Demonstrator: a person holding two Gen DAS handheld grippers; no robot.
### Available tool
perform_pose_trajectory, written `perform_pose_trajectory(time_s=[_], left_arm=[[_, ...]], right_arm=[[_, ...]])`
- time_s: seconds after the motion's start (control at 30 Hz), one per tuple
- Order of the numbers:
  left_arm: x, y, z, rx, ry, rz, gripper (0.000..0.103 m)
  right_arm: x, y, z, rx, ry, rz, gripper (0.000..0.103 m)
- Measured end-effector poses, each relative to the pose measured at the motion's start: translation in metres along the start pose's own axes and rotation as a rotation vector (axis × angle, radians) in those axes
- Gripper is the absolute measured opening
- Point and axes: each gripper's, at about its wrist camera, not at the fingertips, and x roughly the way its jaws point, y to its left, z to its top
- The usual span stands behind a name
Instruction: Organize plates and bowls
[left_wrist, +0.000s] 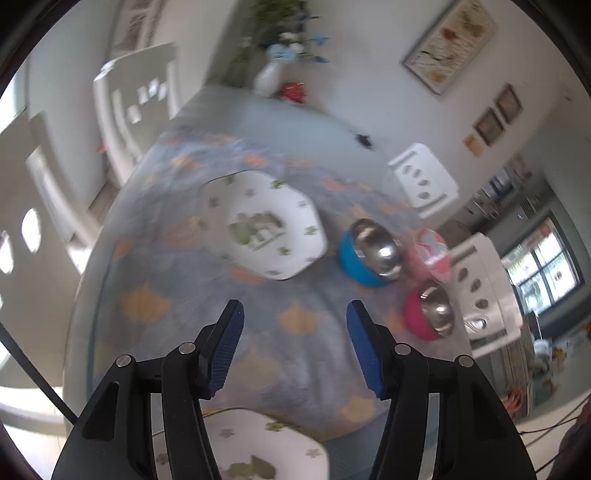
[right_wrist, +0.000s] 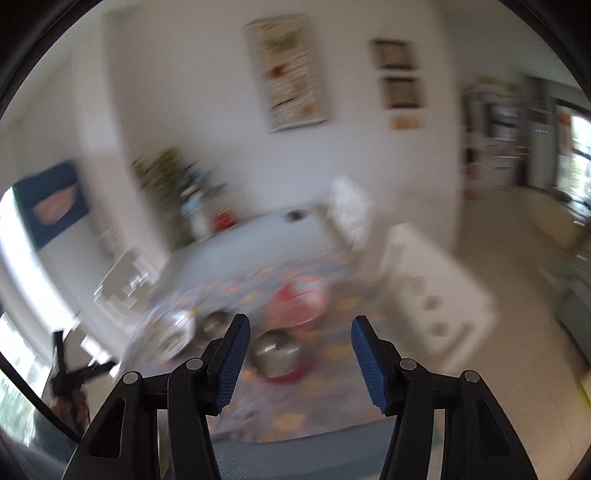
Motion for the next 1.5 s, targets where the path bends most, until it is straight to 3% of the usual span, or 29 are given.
perform_pose_trajectory(time_s=[0.07, 0.23, 0.4, 0.57, 0.73, 0.9, 1.13, 1.33, 1.5], left_arm=[[-0.001, -0.015, 0.001, 0.057, -0.002, 0.025, 0.056], [-0.012, -0.029, 0.009, 0.134, -0.029, 0.081, 0.056], [-0.025, -0.004, 0.021, 0.086, -0.068, 0.182, 0.057], [-0.033, 0.033, 0.031, 0.017, -0.081, 0.282, 0.058], [-0.021, 0.062, 0.031, -0.018, -0.048, 0.339, 0.058], [0.005, 0.087, 0.024, -0.115, -0.020, 0.284, 0.058], [0.051, 0.102, 0.029, -0.153, 0.009, 0.186, 0.056], [0.108, 0.100, 0.049, -0.070, 0.099, 0.207, 0.056], [0.141, 0.099, 0.062, -0.079, 0.108, 0.149, 0.056]], right_arm=[[-0.019, -0.001, 0.004, 0.007, -0.049, 0.017, 0.066], [-0.037, 0.029, 0.006, -0.035, -0.076, 0.054, 0.067], [-0.017, 0.087, 0.008, -0.079, -0.068, 0.257, 0.072], [0.041, 0.159, 0.000, -0.095, 0.000, 0.517, 0.073], [0.129, 0.224, -0.029, -0.121, 0.179, 0.643, 0.074], [0.247, 0.256, -0.080, -0.015, 0.434, 0.620, 0.074], [0.367, 0.265, -0.154, 0.082, 0.675, 0.489, 0.072], [0.402, 0.282, -0.163, 0.009, 0.618, 0.457, 0.072], [0.436, 0.281, -0.166, 0.013, 0.584, 0.390, 0.072]])
